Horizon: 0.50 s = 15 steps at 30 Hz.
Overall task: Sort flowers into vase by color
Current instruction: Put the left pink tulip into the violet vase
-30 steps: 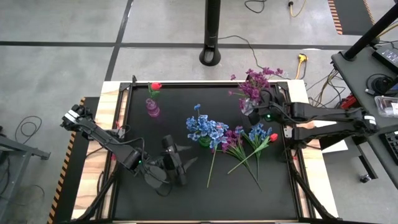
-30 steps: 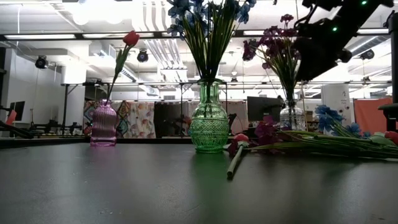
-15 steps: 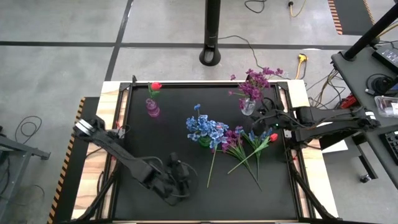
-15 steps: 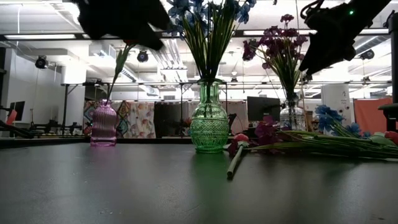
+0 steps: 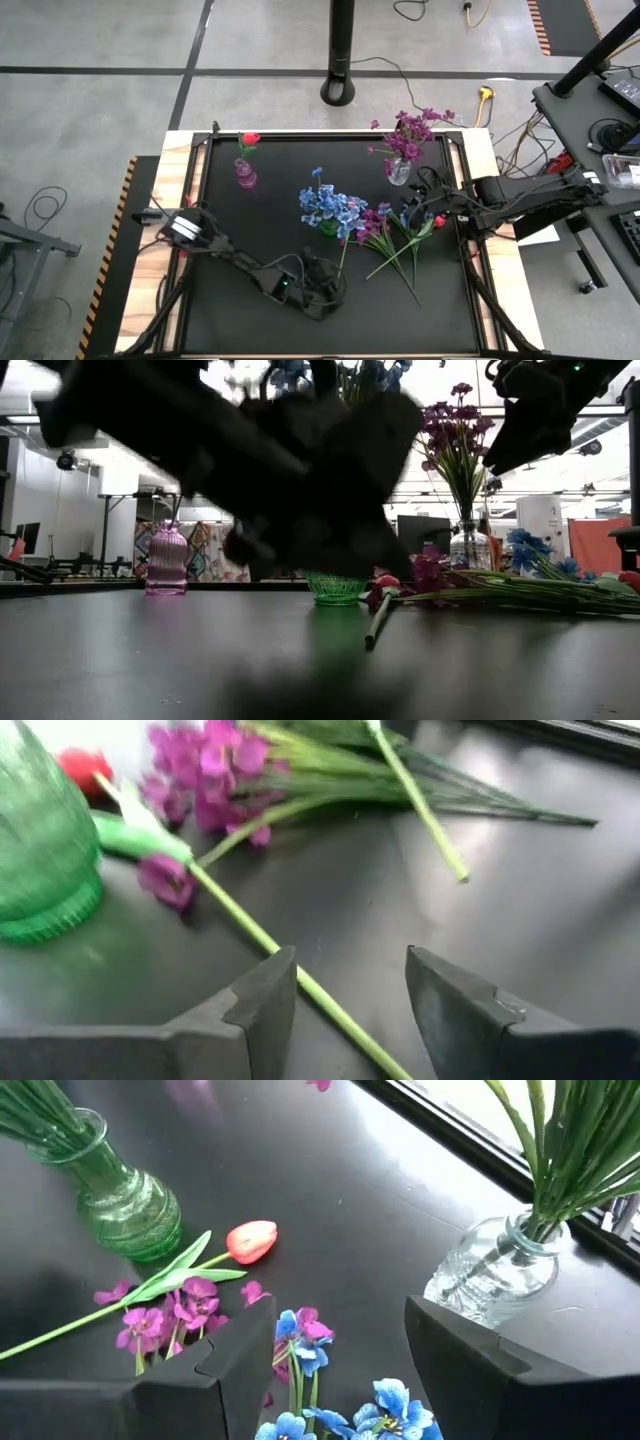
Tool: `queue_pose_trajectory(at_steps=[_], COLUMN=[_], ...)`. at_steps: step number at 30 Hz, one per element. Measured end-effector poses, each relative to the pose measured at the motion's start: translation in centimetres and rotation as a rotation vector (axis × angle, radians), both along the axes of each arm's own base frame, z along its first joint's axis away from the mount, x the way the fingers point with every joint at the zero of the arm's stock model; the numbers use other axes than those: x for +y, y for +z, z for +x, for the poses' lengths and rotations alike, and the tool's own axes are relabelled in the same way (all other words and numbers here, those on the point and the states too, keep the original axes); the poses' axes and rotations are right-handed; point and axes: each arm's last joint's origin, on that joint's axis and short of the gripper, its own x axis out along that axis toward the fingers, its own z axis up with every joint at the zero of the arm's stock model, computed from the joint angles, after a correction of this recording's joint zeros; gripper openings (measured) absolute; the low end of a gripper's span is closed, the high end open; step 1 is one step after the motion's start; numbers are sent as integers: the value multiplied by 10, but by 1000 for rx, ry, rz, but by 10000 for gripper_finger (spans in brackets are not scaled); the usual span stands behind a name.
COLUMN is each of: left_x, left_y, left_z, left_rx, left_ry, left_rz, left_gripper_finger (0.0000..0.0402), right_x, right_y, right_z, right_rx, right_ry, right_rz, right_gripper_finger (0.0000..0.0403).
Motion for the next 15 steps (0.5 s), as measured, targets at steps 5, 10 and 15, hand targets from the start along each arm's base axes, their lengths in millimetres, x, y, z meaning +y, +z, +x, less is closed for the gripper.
queue_pose_trajectory(at_steps=[5,10,15], left_x=[3,-2,-5], left_y=[-21,-29,-25], left_z=[7,15,20], left_rx=[-19,17,132], left_ry=[22,33,91], left_rz=[-60,-36,-20], left_gripper_finger=[166,162,117], right_x=[0,0,3], right_y=[0,-3,-6], right_z=[0,0,-1], right_rx=[5,16,27], right_ry=[6,9,29], right_rz=[-4,-7,-8], right_gripper_finger=[215,215,215])
